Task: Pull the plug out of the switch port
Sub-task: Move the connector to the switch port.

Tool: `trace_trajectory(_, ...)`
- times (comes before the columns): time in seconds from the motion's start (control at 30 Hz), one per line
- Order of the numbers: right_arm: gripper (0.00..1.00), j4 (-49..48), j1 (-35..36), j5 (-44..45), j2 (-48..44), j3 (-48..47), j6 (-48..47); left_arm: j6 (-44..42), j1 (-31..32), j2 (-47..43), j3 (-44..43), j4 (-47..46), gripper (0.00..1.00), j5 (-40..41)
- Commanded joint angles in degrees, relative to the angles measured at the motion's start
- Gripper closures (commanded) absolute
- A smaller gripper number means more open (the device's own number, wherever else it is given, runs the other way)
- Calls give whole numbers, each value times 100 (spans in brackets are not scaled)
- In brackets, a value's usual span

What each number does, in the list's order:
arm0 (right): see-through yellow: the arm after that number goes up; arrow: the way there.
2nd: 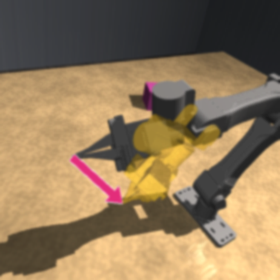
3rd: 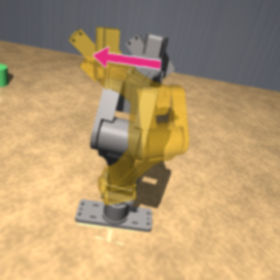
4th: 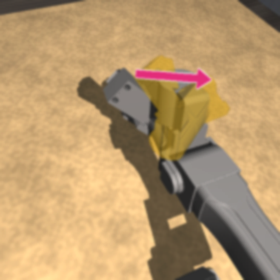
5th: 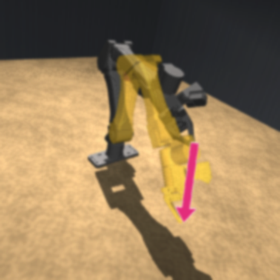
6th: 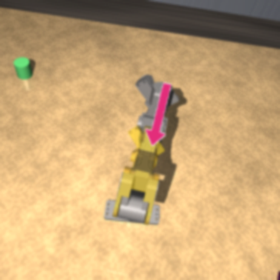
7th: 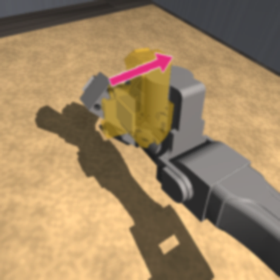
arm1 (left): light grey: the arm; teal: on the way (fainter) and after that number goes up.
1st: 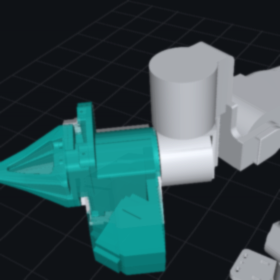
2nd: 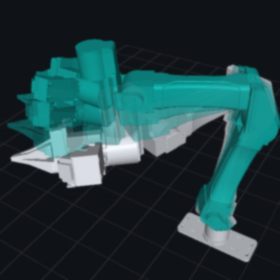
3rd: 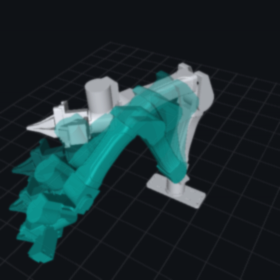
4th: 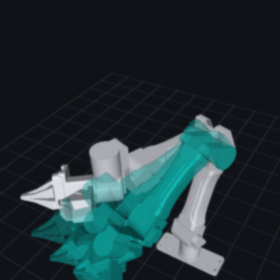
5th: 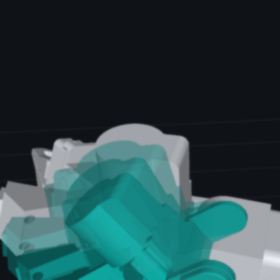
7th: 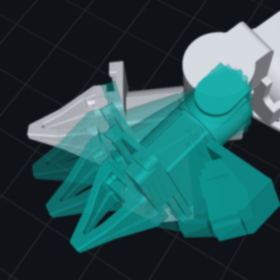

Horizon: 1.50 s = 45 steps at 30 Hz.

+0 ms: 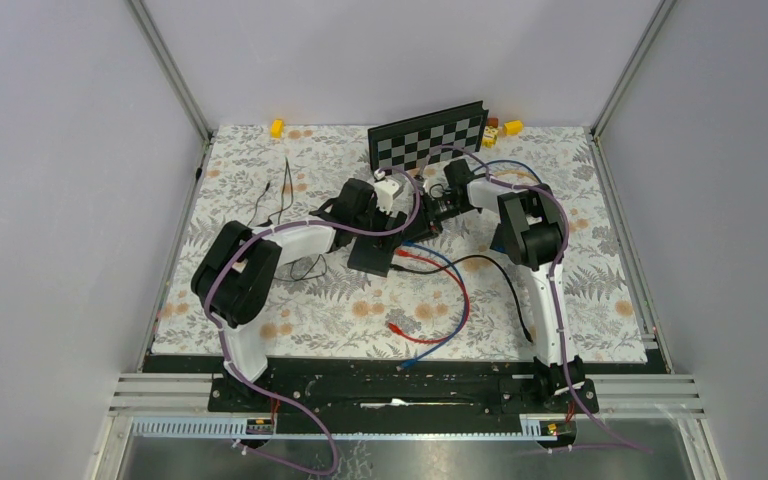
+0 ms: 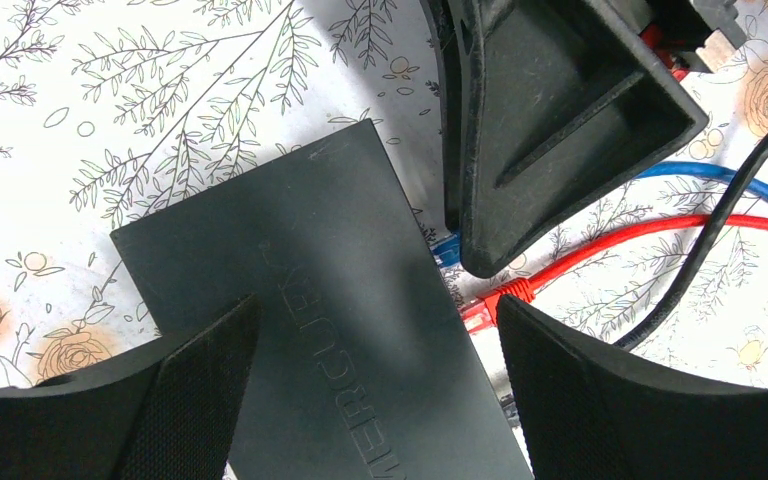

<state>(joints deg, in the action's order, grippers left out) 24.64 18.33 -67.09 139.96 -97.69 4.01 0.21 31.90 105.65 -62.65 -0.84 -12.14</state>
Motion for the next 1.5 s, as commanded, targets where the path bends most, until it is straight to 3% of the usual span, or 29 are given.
trace_trajectory(0.0,55,-135,171,718,385,-94,-203,120,-26,209,111,648,11,-193)
trace_trajectory(0.3,57,-54,269,812,366,-168,-358,137,-43,178,125,620,11,-246)
trace_trajectory(0.5,61,454,336,1042,433,-394,-992,164,-76,135,139,625,11,-272)
trace_trajectory(0.8,62,462,346,1145,444,-409,-1013,164,-90,145,140,611,11,-263)
trace_trajectory(1.47,88,513,347,1163,516,-521,-1139,24,-26,62,157,556,11,92)
